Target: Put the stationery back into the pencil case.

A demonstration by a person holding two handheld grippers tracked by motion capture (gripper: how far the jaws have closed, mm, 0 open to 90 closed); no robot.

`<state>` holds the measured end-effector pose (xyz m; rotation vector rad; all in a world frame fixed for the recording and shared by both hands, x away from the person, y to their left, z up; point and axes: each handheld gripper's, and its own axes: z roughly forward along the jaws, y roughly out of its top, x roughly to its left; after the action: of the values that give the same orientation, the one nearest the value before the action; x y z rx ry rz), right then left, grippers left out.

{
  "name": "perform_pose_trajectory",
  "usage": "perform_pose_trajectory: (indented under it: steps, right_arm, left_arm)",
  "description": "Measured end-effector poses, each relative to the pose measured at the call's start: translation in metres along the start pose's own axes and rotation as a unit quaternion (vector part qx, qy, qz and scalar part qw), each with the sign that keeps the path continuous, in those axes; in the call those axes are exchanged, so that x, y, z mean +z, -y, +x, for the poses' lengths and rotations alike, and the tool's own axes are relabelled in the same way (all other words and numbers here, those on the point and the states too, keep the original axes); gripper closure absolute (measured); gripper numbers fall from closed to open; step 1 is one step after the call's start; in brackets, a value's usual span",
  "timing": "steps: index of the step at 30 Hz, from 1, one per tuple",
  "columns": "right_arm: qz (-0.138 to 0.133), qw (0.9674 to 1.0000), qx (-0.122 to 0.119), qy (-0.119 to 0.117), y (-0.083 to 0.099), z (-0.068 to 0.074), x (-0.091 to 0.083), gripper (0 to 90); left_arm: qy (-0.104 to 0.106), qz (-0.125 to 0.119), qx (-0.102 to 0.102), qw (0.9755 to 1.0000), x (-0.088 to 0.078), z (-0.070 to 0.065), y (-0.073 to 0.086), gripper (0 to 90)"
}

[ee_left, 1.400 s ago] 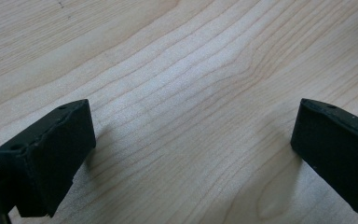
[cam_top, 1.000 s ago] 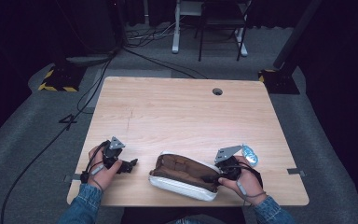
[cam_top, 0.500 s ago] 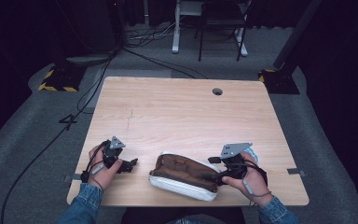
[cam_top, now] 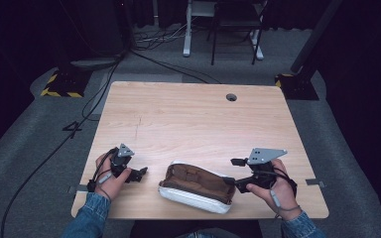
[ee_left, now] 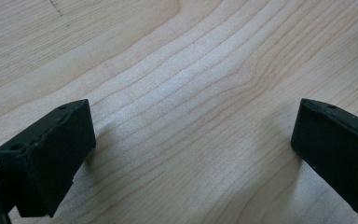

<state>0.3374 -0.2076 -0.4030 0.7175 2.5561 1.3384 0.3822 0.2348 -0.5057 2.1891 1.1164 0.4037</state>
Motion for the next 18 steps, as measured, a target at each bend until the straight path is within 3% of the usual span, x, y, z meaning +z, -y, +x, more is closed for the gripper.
perform_pose_trajectory:
  steps: [5, 9, 13, 18]
  right_arm:
    - [-0.018, 0.9991, 0.02, 0.034, 0.002, -0.01, -0.014, 29.2]
    - [-0.013, 0.9966, 0.045, 0.068, 0.006, -0.02, -0.023, 29.3]
    - [0.01, 0.9916, 0.066, 0.111, 0.013, -0.031, -0.028, 29.3]
    - [0.024, 0.9859, 0.092, 0.138, 0.022, -0.043, -0.03, 29.2]
  left_arm:
    - [0.0, 0.001, -0.001, 1.0, 0.0, 0.0, 0.0, 0.0]
    - [0.0, 0.001, 0.0, 1.0, 0.0, 0.0, 0.0, 0.0]
    - [0.0, 0.001, -0.001, 1.0, 0.0, 0.0, 0.0, 0.0]
    - [0.0, 0.001, -0.001, 1.0, 0.0, 0.0, 0.0, 0.0]
